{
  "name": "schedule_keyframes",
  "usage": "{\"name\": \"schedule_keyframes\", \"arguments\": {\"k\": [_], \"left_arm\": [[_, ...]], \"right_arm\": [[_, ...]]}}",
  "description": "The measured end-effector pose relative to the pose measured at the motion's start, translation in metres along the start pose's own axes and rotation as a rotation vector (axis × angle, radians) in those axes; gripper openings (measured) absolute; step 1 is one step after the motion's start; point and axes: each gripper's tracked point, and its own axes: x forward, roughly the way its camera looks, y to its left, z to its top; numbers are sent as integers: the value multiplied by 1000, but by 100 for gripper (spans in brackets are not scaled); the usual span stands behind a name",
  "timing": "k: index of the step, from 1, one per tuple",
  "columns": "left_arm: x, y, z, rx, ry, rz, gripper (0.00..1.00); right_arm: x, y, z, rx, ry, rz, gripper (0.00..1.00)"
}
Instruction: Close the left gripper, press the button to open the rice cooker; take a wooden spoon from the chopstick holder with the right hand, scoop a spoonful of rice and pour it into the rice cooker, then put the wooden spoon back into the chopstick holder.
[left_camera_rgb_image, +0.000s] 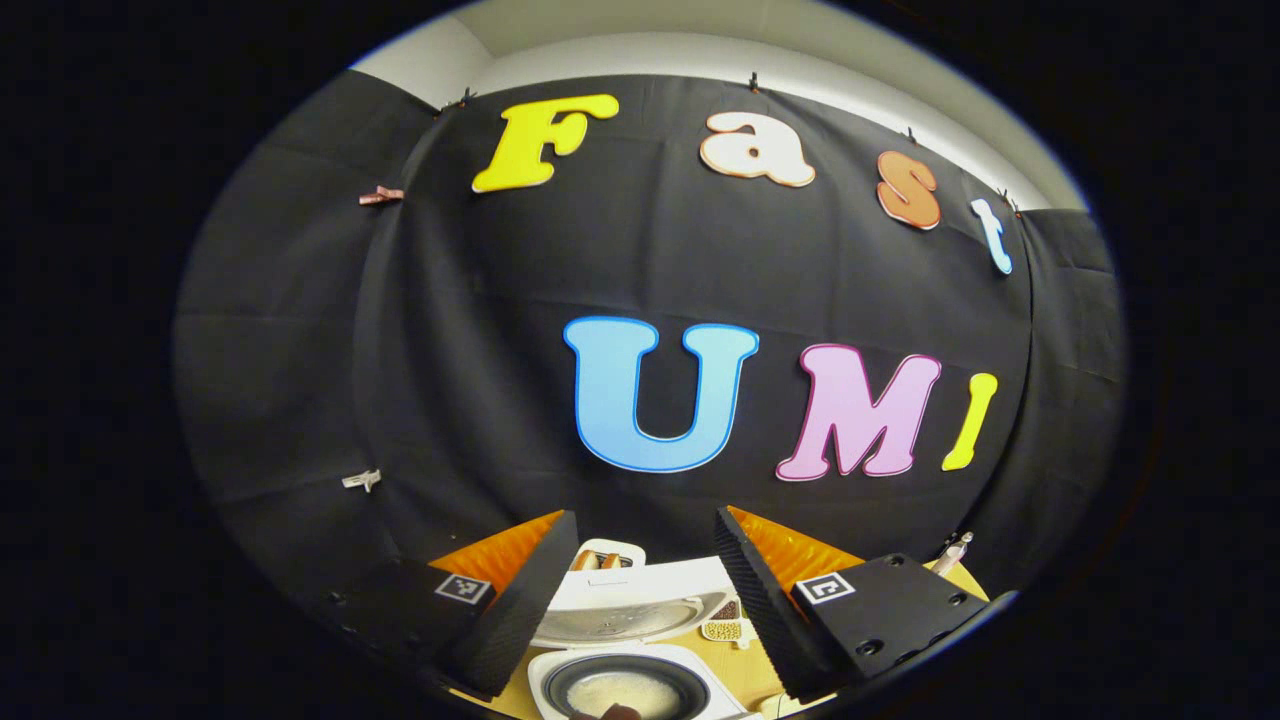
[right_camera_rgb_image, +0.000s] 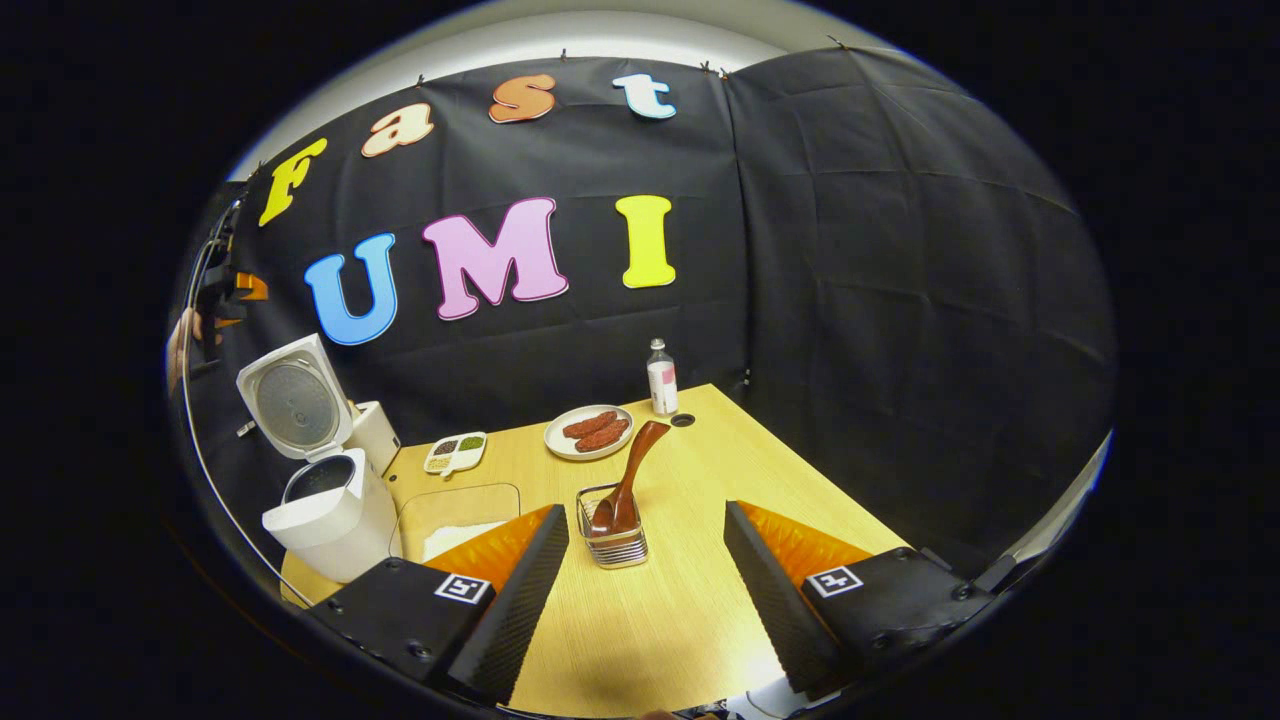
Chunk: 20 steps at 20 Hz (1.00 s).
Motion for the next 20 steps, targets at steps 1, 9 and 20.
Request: {"name": "schedule_keyframes", "arguments": {"k": [1, 9, 20], "left_arm": [[18, 5, -7, 11, 15, 6, 95], [80, 40, -67, 42, 176, 47, 95], [13, 15, -113, -22, 325, 56, 99]], "right_arm": [[-2, 2, -1, -10, 0, -5, 99], [-8, 9, -19, -1, 45, -34, 99], [45, 68, -12, -71, 30, 139, 99]]}}
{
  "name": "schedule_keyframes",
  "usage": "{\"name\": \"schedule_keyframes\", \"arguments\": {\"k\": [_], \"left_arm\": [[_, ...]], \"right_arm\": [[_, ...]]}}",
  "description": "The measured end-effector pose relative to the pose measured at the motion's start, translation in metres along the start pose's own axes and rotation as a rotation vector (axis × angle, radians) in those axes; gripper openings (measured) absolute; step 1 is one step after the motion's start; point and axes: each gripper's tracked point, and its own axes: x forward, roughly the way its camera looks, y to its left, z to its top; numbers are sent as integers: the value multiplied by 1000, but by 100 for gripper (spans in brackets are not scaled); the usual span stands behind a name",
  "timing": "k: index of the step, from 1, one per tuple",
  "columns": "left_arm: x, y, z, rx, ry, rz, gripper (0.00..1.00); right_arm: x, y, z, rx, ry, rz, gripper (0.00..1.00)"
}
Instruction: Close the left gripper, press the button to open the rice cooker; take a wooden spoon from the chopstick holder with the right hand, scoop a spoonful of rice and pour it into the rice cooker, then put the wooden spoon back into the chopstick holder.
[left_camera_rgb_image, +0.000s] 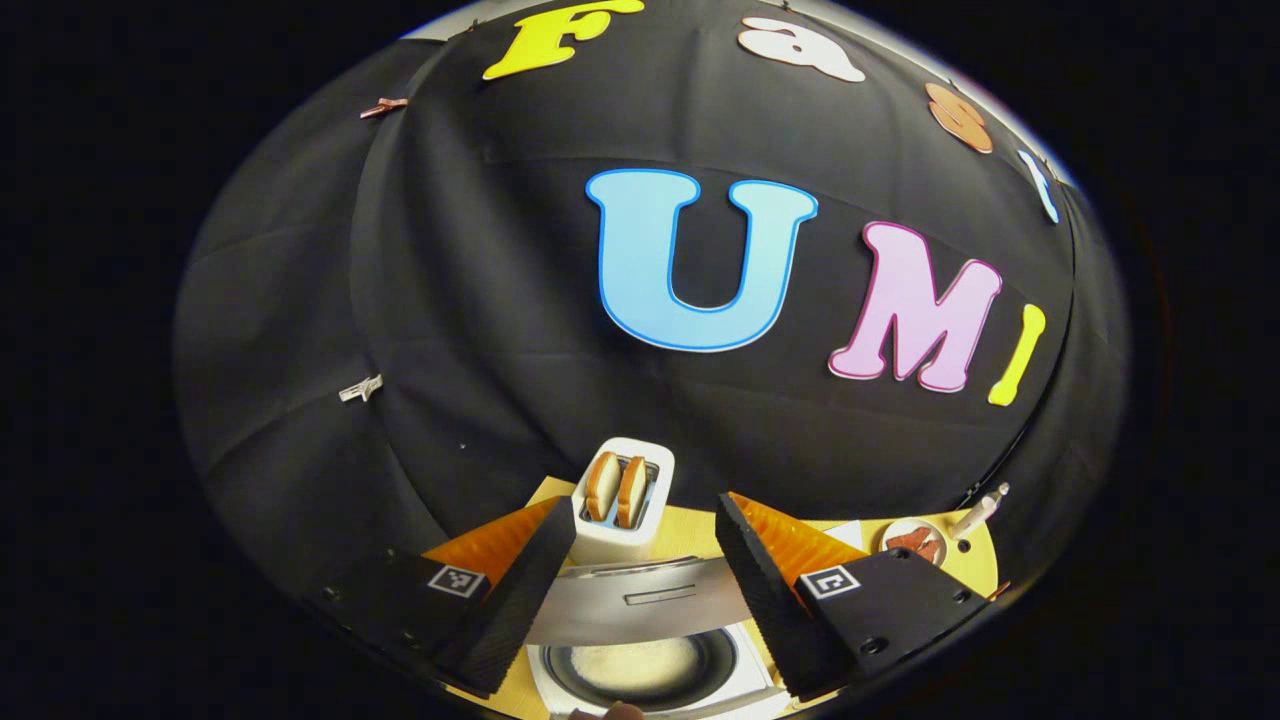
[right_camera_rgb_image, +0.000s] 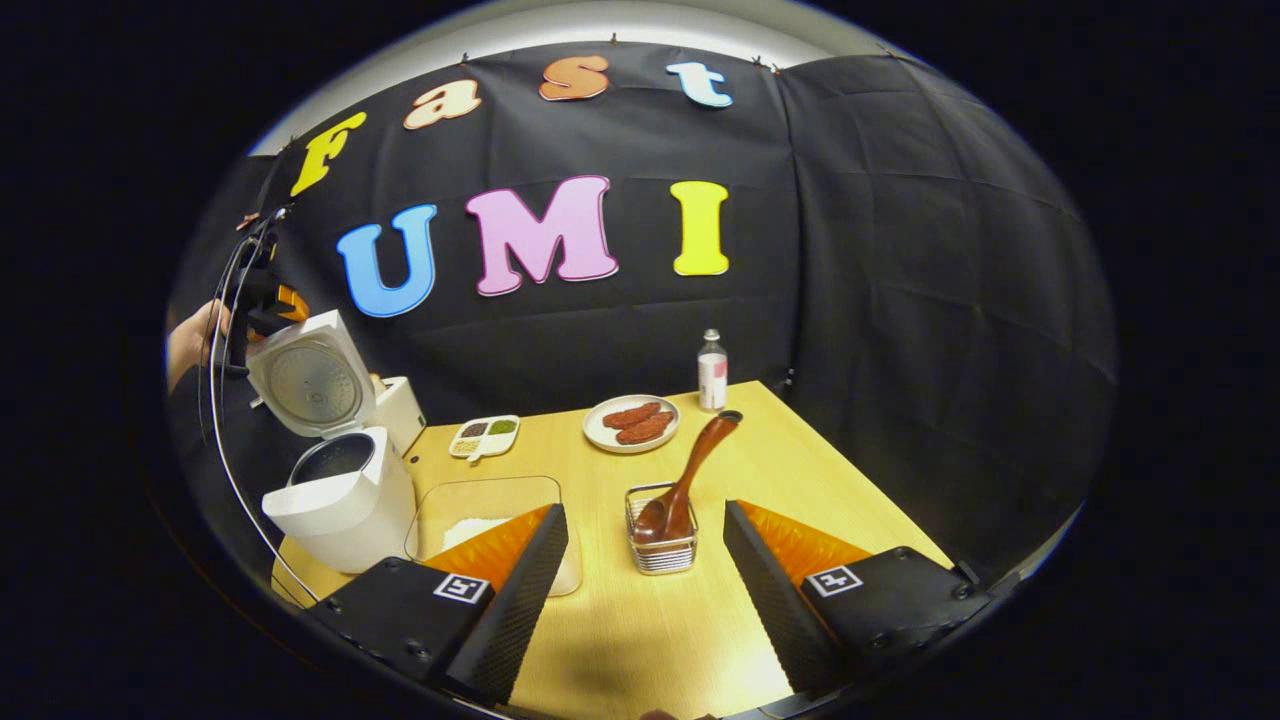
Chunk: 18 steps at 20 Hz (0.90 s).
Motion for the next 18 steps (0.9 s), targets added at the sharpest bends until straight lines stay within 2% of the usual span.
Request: {"name": "schedule_keyframes", "arguments": {"k": [3, 9, 11, 18], "left_arm": [[-22, -7, -33, -36, 34, 9, 99], [-48, -22, -120, -36, 95, 63, 99], [-51, -27, -145, -2, 99, 80, 99], [-46, -33, -210, 0, 104, 136, 99]], "right_arm": [[9, 16, 1, -27, -2, 73, 99], [23, 34, -16, -32, 64, 179, 98], [25, 35, -22, -45, 81, 203, 99], [30, 30, -31, -71, 120, 236, 99]]}}
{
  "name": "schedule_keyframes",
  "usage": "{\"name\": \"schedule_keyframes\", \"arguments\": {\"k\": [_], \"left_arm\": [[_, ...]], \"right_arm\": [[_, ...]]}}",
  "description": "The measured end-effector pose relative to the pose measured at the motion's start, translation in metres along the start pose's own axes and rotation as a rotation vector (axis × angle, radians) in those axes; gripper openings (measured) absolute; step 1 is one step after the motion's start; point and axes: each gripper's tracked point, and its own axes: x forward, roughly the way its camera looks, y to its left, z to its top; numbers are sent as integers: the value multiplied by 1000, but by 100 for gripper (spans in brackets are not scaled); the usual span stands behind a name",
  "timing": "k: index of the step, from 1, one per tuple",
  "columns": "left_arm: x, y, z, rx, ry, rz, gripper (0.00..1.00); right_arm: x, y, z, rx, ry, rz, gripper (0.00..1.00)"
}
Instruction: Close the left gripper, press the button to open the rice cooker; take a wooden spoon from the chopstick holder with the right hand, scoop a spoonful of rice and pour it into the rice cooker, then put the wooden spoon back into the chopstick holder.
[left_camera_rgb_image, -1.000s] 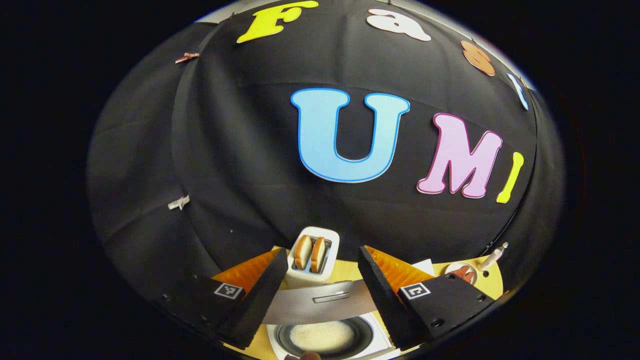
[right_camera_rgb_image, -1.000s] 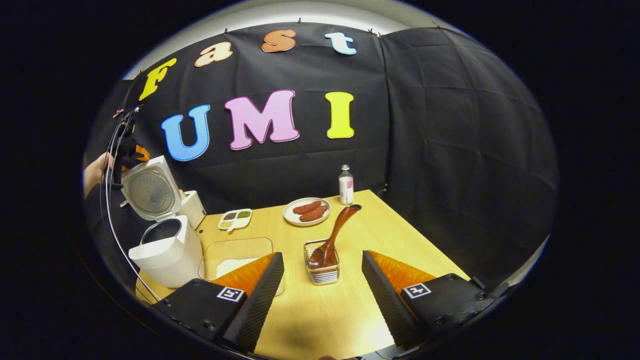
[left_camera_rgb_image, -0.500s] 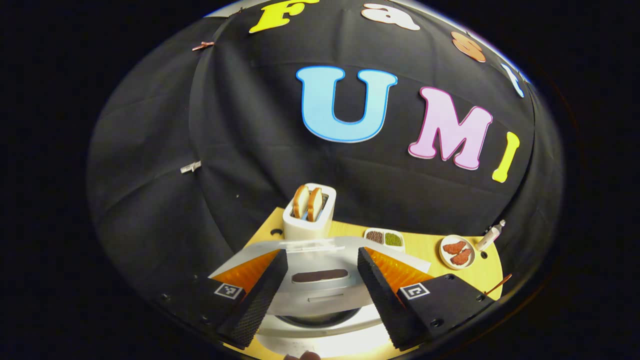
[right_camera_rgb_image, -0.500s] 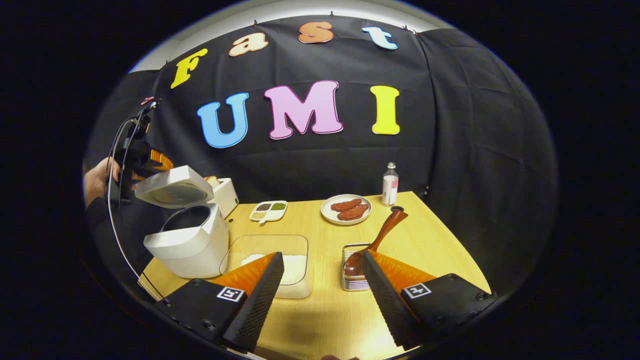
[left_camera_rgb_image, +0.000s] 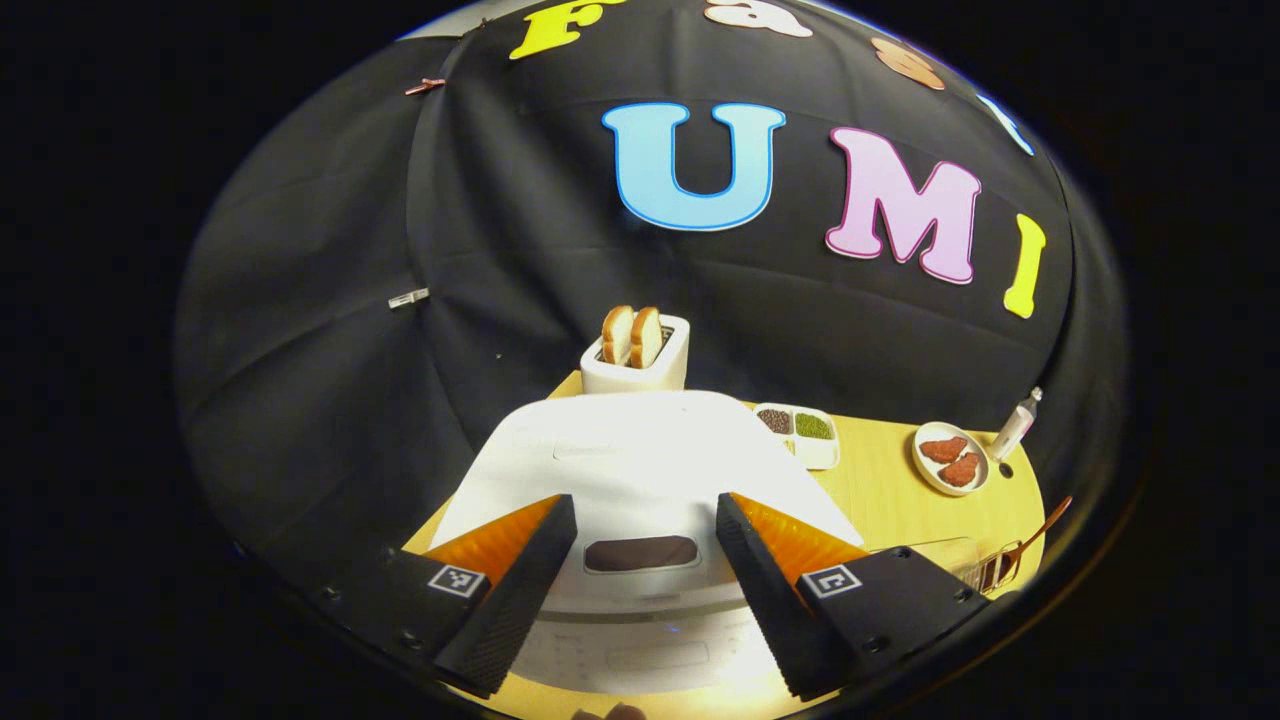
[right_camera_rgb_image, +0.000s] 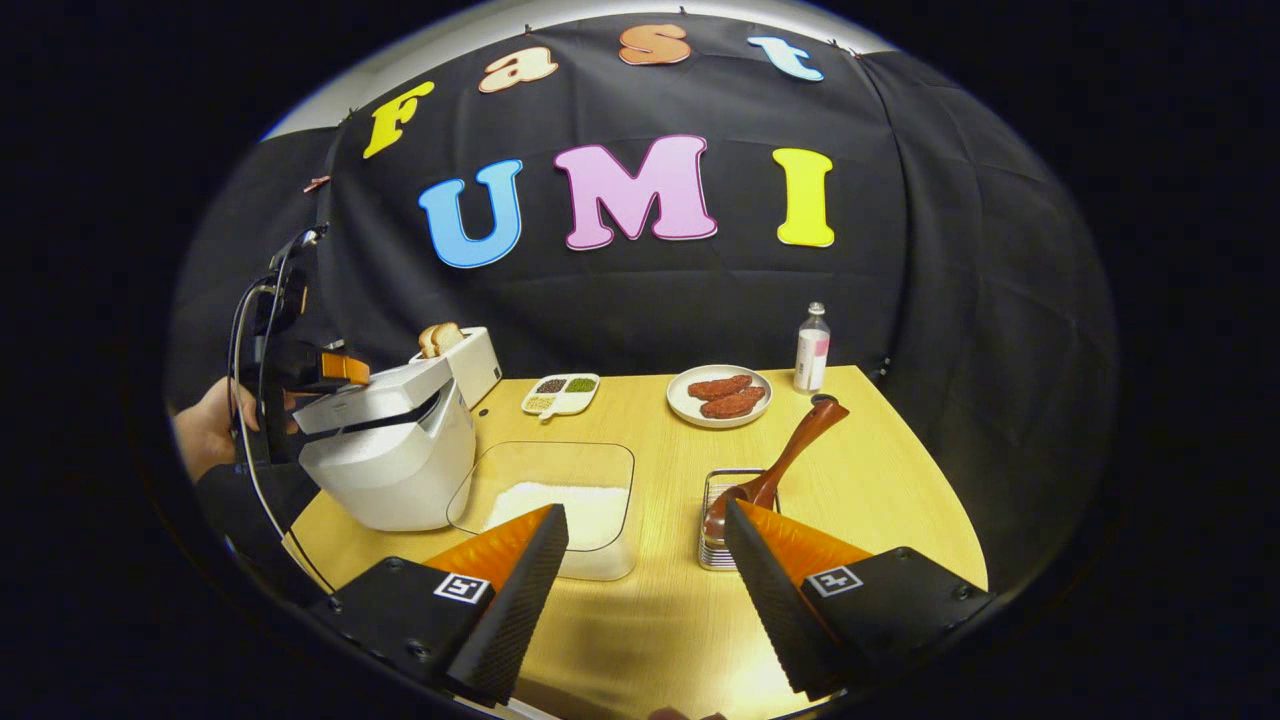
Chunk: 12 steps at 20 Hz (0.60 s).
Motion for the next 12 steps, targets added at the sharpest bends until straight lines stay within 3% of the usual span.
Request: {"name": "schedule_keyframes", "arguments": {"k": [3, 12], "left_arm": [[10, -2, -30, -7, 36, 20, 100], [8, -6, -29, 22, -109, 23, 100]], "right_arm": [[2, -7, -6, 9, 21, -1, 99], [1, -19, 2, 0, -5, -17, 99]]}}
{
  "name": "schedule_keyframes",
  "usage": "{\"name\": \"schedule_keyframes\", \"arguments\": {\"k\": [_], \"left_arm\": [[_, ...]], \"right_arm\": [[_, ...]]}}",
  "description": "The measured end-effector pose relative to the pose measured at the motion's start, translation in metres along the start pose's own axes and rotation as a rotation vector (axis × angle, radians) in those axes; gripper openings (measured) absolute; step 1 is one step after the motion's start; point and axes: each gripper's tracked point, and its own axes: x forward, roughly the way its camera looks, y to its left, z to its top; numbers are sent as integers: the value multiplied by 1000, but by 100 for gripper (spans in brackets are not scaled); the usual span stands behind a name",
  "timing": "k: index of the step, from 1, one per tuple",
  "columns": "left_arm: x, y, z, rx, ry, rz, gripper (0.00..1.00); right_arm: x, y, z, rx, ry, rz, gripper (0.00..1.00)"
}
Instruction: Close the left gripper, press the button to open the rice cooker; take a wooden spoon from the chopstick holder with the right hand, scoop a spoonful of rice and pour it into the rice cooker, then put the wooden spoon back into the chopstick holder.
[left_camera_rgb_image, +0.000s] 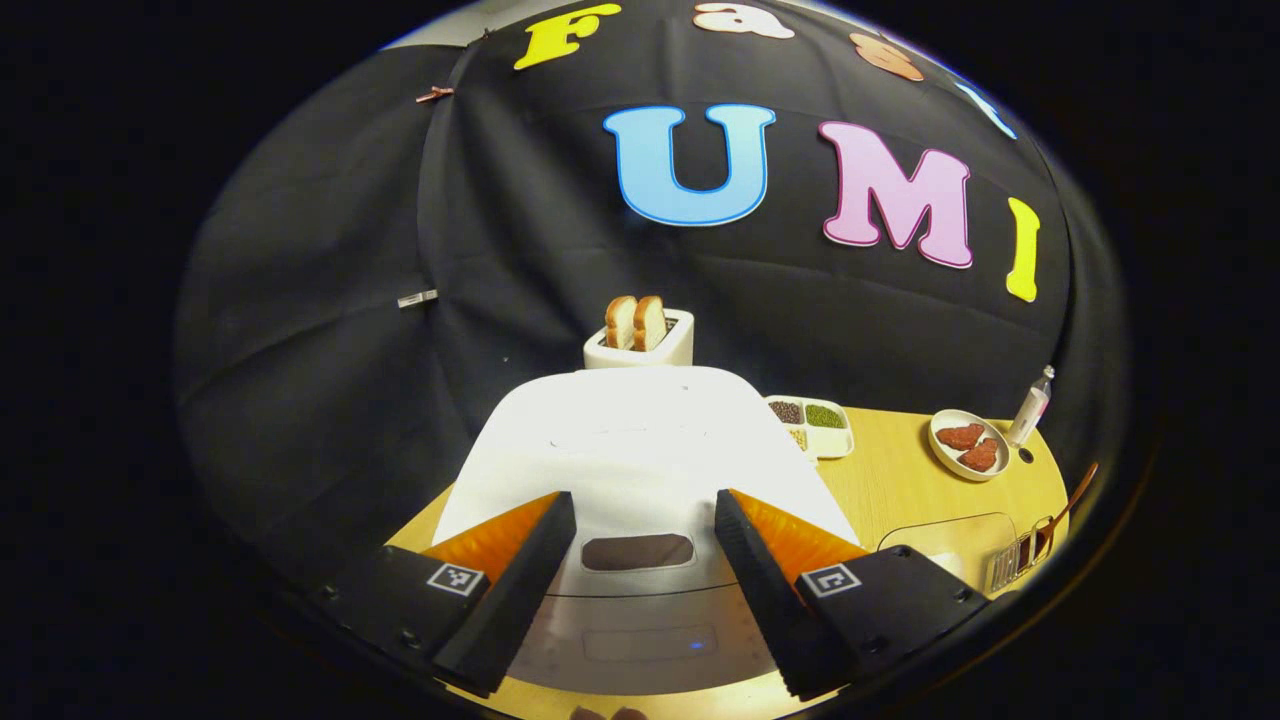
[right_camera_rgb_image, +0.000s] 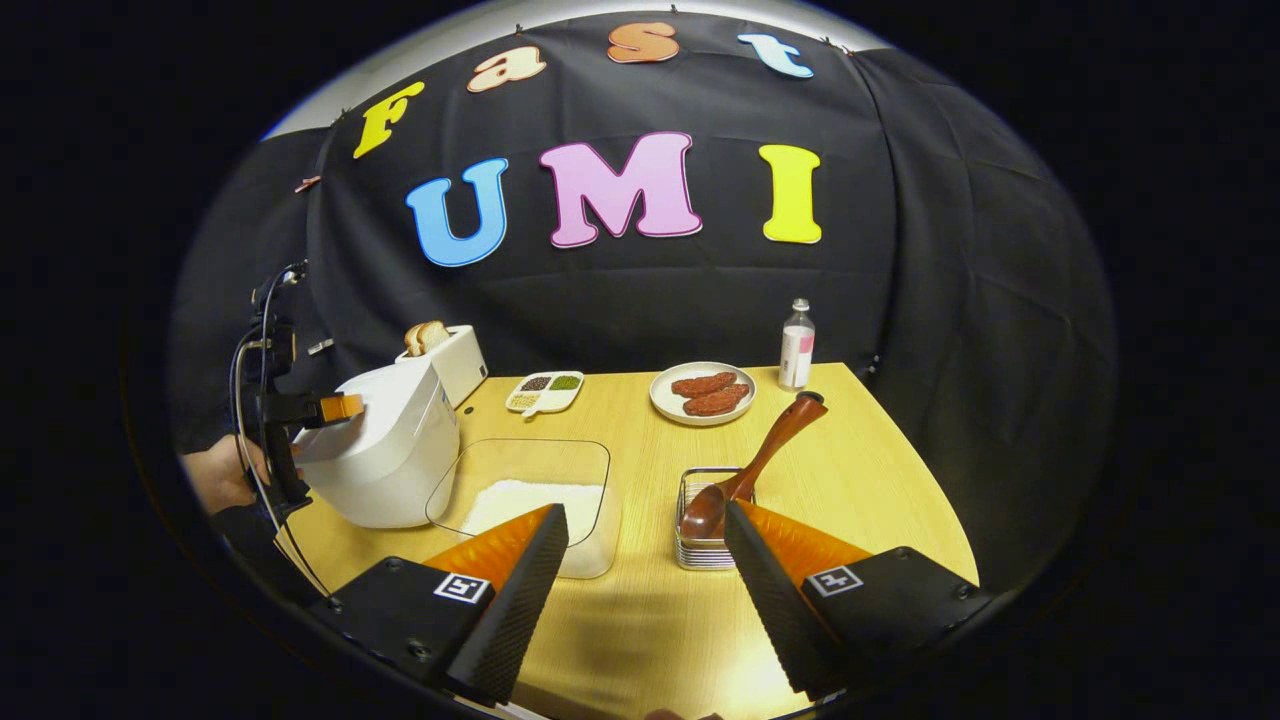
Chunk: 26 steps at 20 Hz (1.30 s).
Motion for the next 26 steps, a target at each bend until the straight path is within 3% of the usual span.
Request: {"name": "schedule_keyframes", "arguments": {"k": [3, 5, 11, 17, 23, 26], "left_arm": [[-22, -4, 11, -10, -32, -21, 98], [-49, -14, 40, -5, -126, -57, 96], [-176, -47, 106, 28, -356, -185, 95], [-262, -39, 126, -31, -380, -241, 95], [-285, -16, 76, -78, -276, -246, 95], [-289, -4, 63, -49, -260, -252, 96]], "right_arm": [[1, -1, 15, -24, -43, -11, 99], [1, 1, 28, -26, -74, -12, 99], [-16, 6, 82, -49, -191, -25, 99], [-71, 18, 118, -70, -270, -45, 99], [-102, 14, 116, -45, -274, -135, 99], [-98, 32, 115, -18, -283, -120, 98]]}}
